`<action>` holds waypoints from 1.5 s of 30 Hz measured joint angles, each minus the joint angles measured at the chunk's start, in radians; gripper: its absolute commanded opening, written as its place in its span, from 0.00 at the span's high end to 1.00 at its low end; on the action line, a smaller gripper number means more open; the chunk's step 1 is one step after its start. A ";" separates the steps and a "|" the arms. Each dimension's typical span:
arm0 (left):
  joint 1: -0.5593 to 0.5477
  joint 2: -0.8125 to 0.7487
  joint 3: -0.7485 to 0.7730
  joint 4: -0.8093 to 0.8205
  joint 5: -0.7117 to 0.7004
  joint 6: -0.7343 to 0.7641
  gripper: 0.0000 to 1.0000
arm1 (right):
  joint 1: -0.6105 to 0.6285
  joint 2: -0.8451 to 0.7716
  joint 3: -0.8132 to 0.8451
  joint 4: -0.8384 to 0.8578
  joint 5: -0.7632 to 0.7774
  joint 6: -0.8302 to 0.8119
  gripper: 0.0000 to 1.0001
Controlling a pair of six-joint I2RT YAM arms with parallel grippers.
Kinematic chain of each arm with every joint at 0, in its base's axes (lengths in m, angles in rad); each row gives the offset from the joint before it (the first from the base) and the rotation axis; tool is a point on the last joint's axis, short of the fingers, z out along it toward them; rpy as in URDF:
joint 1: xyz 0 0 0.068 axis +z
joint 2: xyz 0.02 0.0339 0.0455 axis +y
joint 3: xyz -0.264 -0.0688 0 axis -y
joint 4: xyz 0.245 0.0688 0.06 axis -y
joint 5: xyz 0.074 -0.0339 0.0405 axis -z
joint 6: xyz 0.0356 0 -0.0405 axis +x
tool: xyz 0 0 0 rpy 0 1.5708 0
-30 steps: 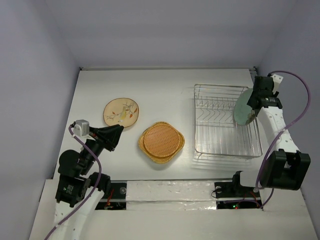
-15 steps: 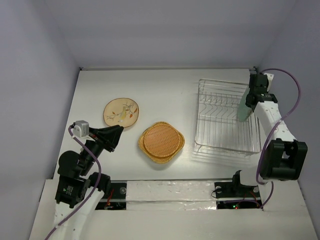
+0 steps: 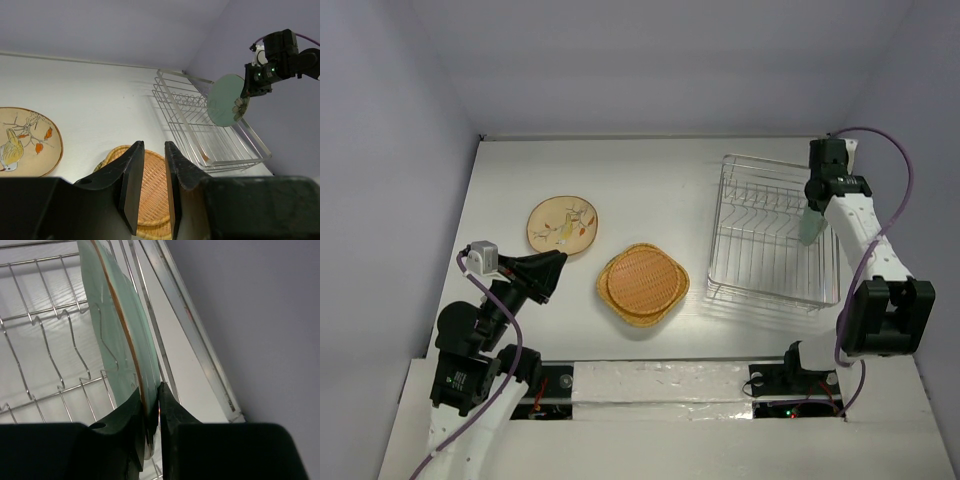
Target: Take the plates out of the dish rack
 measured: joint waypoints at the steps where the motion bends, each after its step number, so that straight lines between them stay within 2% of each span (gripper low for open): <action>1: 0.000 0.000 0.000 0.000 0.000 0.000 0.79 | 0.016 -0.001 0.013 -0.014 0.017 -0.013 1.00; 6: 0.000 0.000 0.000 0.000 -0.001 0.000 0.79 | 0.105 -0.007 0.063 -0.047 0.119 -0.078 1.00; 12: 0.000 0.000 0.000 0.000 -0.001 0.000 0.79 | 0.160 -0.015 0.184 -0.109 0.243 -0.081 1.00; 17: 0.000 0.000 0.000 0.000 0.000 0.000 0.79 | 0.183 -0.043 0.359 -0.159 0.235 -0.011 1.00; 20: 0.000 0.000 0.000 0.000 -0.002 0.000 0.79 | 0.232 -0.092 0.407 -0.156 0.196 0.034 1.00; 25: 0.000 0.000 0.000 0.000 -0.005 0.000 0.79 | 0.421 -0.137 0.401 -0.114 0.020 0.132 1.00; 30: 0.000 0.000 0.000 0.000 -0.015 -0.001 0.78 | 0.587 -0.065 0.262 0.121 -0.303 0.296 1.00; 34: 0.000 0.000 0.000 0.000 -0.021 -0.004 0.77 | 0.694 0.103 0.196 0.305 -0.520 0.430 1.00; 37: 0.000 0.000 0.000 0.000 -0.026 -0.005 0.76 | 0.757 0.259 0.198 0.430 -0.623 0.513 1.00; 45: 0.000 0.003 0.000 0.000 -0.034 -0.008 0.74 | 0.853 0.622 0.340 0.624 -0.737 0.696 1.00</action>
